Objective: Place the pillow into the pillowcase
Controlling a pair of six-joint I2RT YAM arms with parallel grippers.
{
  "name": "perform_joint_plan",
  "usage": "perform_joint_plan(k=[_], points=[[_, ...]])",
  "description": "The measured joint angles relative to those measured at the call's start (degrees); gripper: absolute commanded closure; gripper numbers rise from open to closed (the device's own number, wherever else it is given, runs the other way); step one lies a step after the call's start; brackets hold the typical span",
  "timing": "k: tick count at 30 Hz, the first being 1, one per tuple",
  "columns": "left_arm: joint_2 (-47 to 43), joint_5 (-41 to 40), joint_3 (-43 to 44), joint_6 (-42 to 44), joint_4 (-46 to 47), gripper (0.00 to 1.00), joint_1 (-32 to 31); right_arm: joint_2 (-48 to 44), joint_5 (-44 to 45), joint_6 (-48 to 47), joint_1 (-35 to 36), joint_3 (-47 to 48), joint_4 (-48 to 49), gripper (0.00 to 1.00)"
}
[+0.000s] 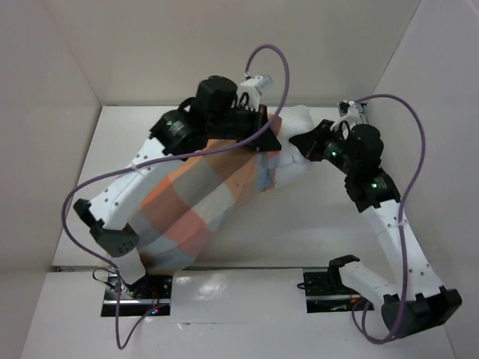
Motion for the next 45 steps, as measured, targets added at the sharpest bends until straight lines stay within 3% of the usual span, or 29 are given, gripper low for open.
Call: perform_joint_plan(k=[4, 8, 13, 17, 19, 21, 25, 27, 28, 30, 31, 32, 35, 36, 39, 41, 45], points=[[-5.0, -1.1, 4.5, -0.1, -3.7, 1.00, 0.8, -2.7, 0.0, -0.5, 0.5, 7.3, -8.8, 1.00], [-4.6, -2.9, 5.8, -0.1, -7.2, 1.00, 3.3, -3.8, -1.0, -1.7, 1.1, 9.6, -17.4, 1.00], [6.8, -2.2, 11.5, 0.1, -9.3, 1.00, 8.0, -2.4, -0.8, -2.6, 1.2, 9.7, -26.9, 1.00], [19.7, 1.5, 17.4, 0.1, -6.0, 1.00, 13.2, 1.4, -0.6, 1.0, 1.1, 9.6, -26.1, 1.00], [24.6, 2.6, 17.2, 0.1, -2.4, 0.65, 15.5, 5.4, -0.5, 5.6, 1.0, 9.6, -22.5, 1.00], [27.5, 2.2, 16.1, 0.5, 1.6, 0.39, 16.9, 9.7, -0.3, 10.6, 0.9, 9.6, -18.4, 1.00], [29.6, -1.6, 15.6, 2.8, 7.6, 0.01, 18.7, 19.5, 1.8, 20.3, 0.1, 9.5, -8.9, 1.00], [28.5, -3.9, 15.3, 4.5, 9.3, 0.01, 19.1, 24.8, 3.3, 23.7, -0.7, 9.5, -4.2, 0.76], [26.9, -5.3, 13.9, 5.2, 10.1, 0.01, 19.4, 27.2, 3.9, 24.8, -1.1, 9.5, -2.3, 0.41], [23.8, -7.4, 11.3, 6.4, 10.4, 0.02, 19.7, 32.0, 6.0, 25.5, -2.8, 9.6, 1.6, 0.24], [21.6, -8.5, 9.7, 7.3, 10.1, 0.04, 19.8, 33.9, 7.4, 25.5, -3.8, 10.0, 3.3, 0.20], [19.5, -9.7, 8.5, 7.7, 9.9, 0.16, 19.9, 35.6, 8.7, 25.2, -4.6, 11.1, 3.9, 0.17], [12.4, -13.4, 4.5, 9.5, 9.7, 0.38, 19.8, 38.6, 14.1, 21.5, -7.1, 14.7, 4.0, 0.16], [10.3, -14.4, 3.0, 10.1, 9.6, 0.50, 19.7, 38.9, 16.1, 19.5, -7.7, 15.7, 3.6, 0.16], [4.7, -19.4, -3.5, 10.7, 9.9, 0.50, 19.1, 38.6, 21.4, 14.7, -8.9, 17.3, 2.1, 0.10], [1.5, -22.3, -10.7, 11.0, 11.3, 0.37, 18.2, 37.9, 24.2, 11.4, -9.2, 17.4, 1.2, 0.06], [1.4, -26.4, -19.7, 10.8, 11.5, 0.24, 15.6, 35.4, 25.6, 5.4, -9.2, 16.8, 0.8, 0.03]])
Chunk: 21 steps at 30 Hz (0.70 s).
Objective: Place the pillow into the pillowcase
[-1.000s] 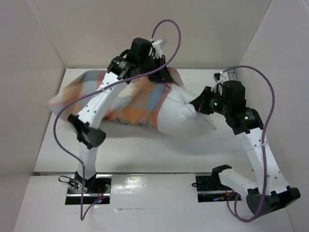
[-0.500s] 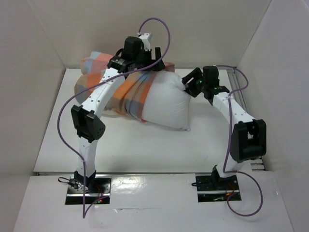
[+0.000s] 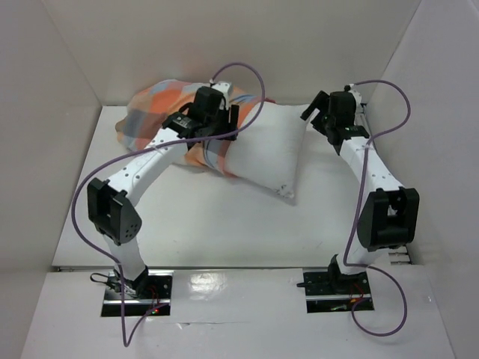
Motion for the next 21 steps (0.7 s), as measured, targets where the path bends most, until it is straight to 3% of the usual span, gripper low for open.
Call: perform_joint_plan(k=[10, 17, 19, 21], points=[[6.0, -5.7, -0.5, -0.1, 0.8, 0.20, -1.5, -2.6, -4.6, -9.0, 2.4, -8.6, -1.7, 0.00], [12.5, -7.7, 4.9, 1.0, 1.0, 0.22, -1.8, -0.6, -9.1, -10.4, 2.4, -8.8, -1.3, 0.00], [13.0, -8.5, 4.9, 1.3, 0.6, 0.28, -2.1, 0.2, -11.0, -10.4, 2.3, -8.8, -0.7, 0.00], [13.1, -9.4, 4.9, 1.2, 0.2, 0.41, -2.3, 1.5, -13.2, -10.3, 2.3, -8.8, 0.1, 0.04]])
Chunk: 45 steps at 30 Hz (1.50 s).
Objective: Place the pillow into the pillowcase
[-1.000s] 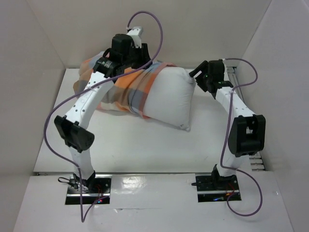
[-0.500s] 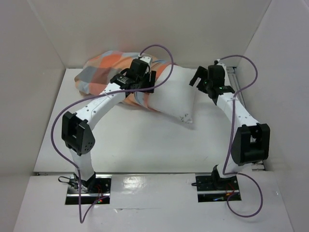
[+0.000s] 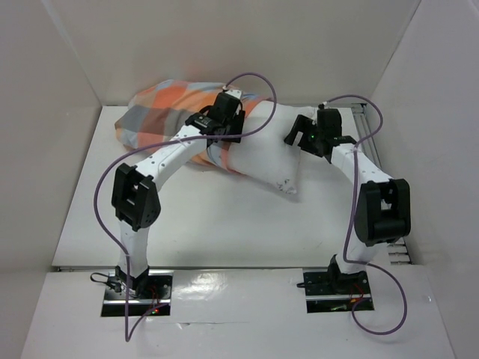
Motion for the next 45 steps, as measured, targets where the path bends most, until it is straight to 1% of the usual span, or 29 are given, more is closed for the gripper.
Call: perform_joint_plan(k=[1, 2, 4, 5, 7, 9, 12, 13, 14, 17, 18, 20, 21, 24, 26, 27, 30, 32, 33, 34, 35, 36, 37, 39, 41, 42, 44, 45], points=[[0.0, -0.6, 0.0, 0.0, -0.1, 0.49, -0.1, 0.7, -1.1, 0.2, 0.0, 0.0, 0.4, 0.07], [0.0, -1.1, 0.0, 0.0, -0.3, 0.54, -0.1, 1.5, -2.1, 0.3, 0.0, 0.0, 0.8, 0.13], [0.0, -2.1, 0.0, 0.1, -0.7, 0.64, -0.3, 2.7, -4.0, 0.7, -0.1, 0.0, 1.8, 0.19], [0.0, -2.7, 0.0, 0.1, -0.9, 0.75, -0.3, 2.9, -4.7, 0.9, -0.1, -0.1, 2.3, 0.20], [0.0, -3.8, 0.0, -0.1, -0.9, 0.83, -0.4, 2.9, -5.3, 1.1, -0.2, -0.5, 3.5, 0.21], [0.0, -4.8, 0.0, -0.1, -1.0, 1.00, -0.3, 2.7, -5.6, 1.1, -0.2, -1.1, 4.2, 0.23], [-0.3, -4.8, 0.0, -0.1, -1.7, 1.00, -0.3, 2.7, -6.1, 1.3, -0.3, -1.3, 4.6, 0.29], [-0.5, -4.5, 0.0, -0.2, -1.9, 1.00, -0.3, 2.7, -6.5, 1.4, -0.3, -1.4, 5.1, 0.34], [-0.9, -3.4, 0.0, -0.1, -2.2, 1.00, -0.4, 2.7, -7.0, 1.4, -0.3, -1.7, 5.6, 0.52], [-2.2, 3.7, 0.6, 0.0, -3.1, 1.00, -0.7, 3.5, -10.1, 2.1, -0.4, -2.2, 7.9, 0.93], [-2.4, 7.5, 1.5, -0.1, -3.1, 1.00, -1.1, 3.9, -11.3, 2.9, -0.4, -2.3, 9.1, 1.00], [-2.4, 15.6, 4.3, -0.8, -2.6, 1.00, -2.8, 4.7, -13.6, 5.7, -0.4, -2.6, 11.5, 1.00], [-2.2, 20.5, 5.8, -1.7, -1.7, 1.00, -4.1, 5.1, -15.0, 7.8, -0.4, -3.1, 14.3, 1.00], [-0.1, 31.8, 11.7, -4.9, 1.2, 1.00, -8.4, 5.9, -18.5, 14.3, -0.1, -4.5, 21.9, 1.00], [3.2, 39.0, 15.8, -8.1, 5.5, 1.00, -9.9, 5.8, -21.2, 17.6, -0.1, -4.6, 25.4, 1.00], [4.9, 43.1, 16.8, -10.8, 9.2, 1.00, -10.0, 5.5, -22.3, 18.3, -0.1, -4.5, 26.3, 1.00], [7.3, 53.2, 14.5, -18.9, 17.7, 1.00, -9.4, 4.5, -23.0, 18.2, -0.1, -4.4, 26.7, 1.00], [7.3, 58.0, 11.4, -22.2, 20.3, 1.00, -9.0, 4.2, -23.7, 18.4, 0.0, -4.8, 28.3, 1.00], [7.1, 59.8, 9.7, -23.1, 21.2, 1.00, -8.9, 3.8, -24.3, 18.8, 0.3, -6.3, 31.0, 1.00], [7.1, 61.2, 8.4, -24.0, 21.9, 0.95, -8.7, 3.1, -24.7, 19.4, 1.0, -9.0, 33.6, 1.00], [7.0, 62.5, 7.3, -24.4, 22.0, 0.95, -8.6, 2.6, -25.0, 19.7, 1.5, -10.6, 34.6, 1.00], [6.7, 62.8, 6.4, -24.3, 21.8, 0.85, -8.4, 2.1, -25.1, 19.8, 2.3, -13.2, 36.0, 1.00], [6.2, 63.1, 5.5, -24.1, 21.1, 0.80, -7.9, 1.5, -25.2, 19.8, 3.1, -15.5, 36.2, 1.00], [4.7, 63.3, 4.7, -23.7, 18.7, 0.64, -7.1, 0.8, -24.9, 20.0, 4.6, -19.8, 36.3, 1.00], [2.9, 63.2, 4.6, -22.7, 16.7, 0.60, -5.6, 0.0, -23.8, 20.0, 4.9, -22.2, 36.8, 1.00], [2.0, 63.1, 4.9, -22.4, 15.6, 0.60, -4.6, -0.6, -23.3, 20.0, 4.7, -22.6, 36.9, 1.00], [0.6, 62.0, 7.5, -21.6, 13.9, 0.57, -1.8, -3.1, -21.9, 19.4, 4.6, -23.5, 36.3, 1.00], [0.1, 61.4, 8.7, -21.0, 13.4, 0.57, -0.4, -4.4, -21.4, 18.9, 4.7, -24.0, 35.7, 1.00]])
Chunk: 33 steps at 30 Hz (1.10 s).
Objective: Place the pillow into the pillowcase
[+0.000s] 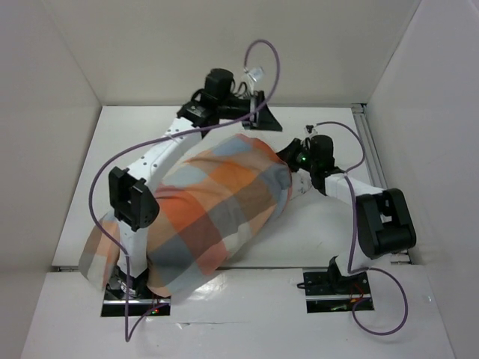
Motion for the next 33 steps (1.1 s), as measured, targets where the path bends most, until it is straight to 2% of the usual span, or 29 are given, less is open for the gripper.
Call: perform_joint_plan(k=[2, 3, 7, 11, 14, 15, 16, 17, 18, 19, 20, 22, 26, 33], points=[[-1.4, -3.2, 2.4, 1.5, -2.2, 0.52, 3.1, -3.3, 1.2, -0.9, 0.0, -1.4, -1.0, 1.00], [-1.9, -5.2, 3.6, 2.4, -3.7, 0.39, 4.5, -5.0, 1.7, -1.4, 0.0, -2.3, -1.9, 1.00], [-1.4, -18.3, 11.6, 7.9, -14.4, 0.18, 8.5, -12.7, 4.0, -4.5, 0.0, -6.3, -6.5, 1.00], [2.0, -28.0, 15.2, 12.1, -22.2, 0.10, 10.0, -16.3, 5.5, -8.1, 0.0, -7.1, -11.3, 1.00], [6.9, -31.0, 14.9, 13.7, -26.1, 0.08, 10.5, -17.4, 6.8, -10.2, 0.2, -7.1, -14.0, 1.00], [8.7, -31.1, 14.3, 14.2, -27.3, 0.19, 10.5, -17.5, 7.0, -10.9, 0.3, -7.1, -14.5, 1.00], [11.2, -31.1, 13.1, 15.0, -28.9, 0.19, 10.2, -17.6, 7.3, -11.6, 0.3, -7.1, -15.1, 1.00], [12.9, -30.5, 12.4, 15.4, -30.0, 0.25, 9.9, -17.6, 7.6, -12.1, 0.3, -7.0, -15.5, 1.00], [14.0, -29.5, 11.7, 15.4, -30.6, 0.45, 9.6, -17.6, 7.8, -12.5, 0.4, -6.9, -15.9, 1.00], [14.8, -28.3, 11.3, 15.7, -31.1, 0.45, 9.2, -17.6, 8.0, -12.7, 0.4, -6.8, -16.2, 1.00], [15.3, -26.8, 10.9, 16.3, -31.5, 0.75, 8.9, -17.6, 8.2, -13.0, 0.4, -6.8, -16.4, 1.00], [15.5, -23.8, 10.7, 16.7, -31.3, 0.99, 8.3, -17.6, 8.4, -13.3, 0.4, -6.7, -16.9, 1.00], [14.1, -18.9, 10.7, 17.1, -28.7, 1.00, 7.9, -17.4, 9.1, -13.7, 0.5, -6.4, -17.5, 1.00], [6.8, -7.7, 10.1, 11.5, -19.5, 1.00, 9.2, -11.8, 9.2, -12.7, 0.8, -2.3, -17.0, 1.00]])
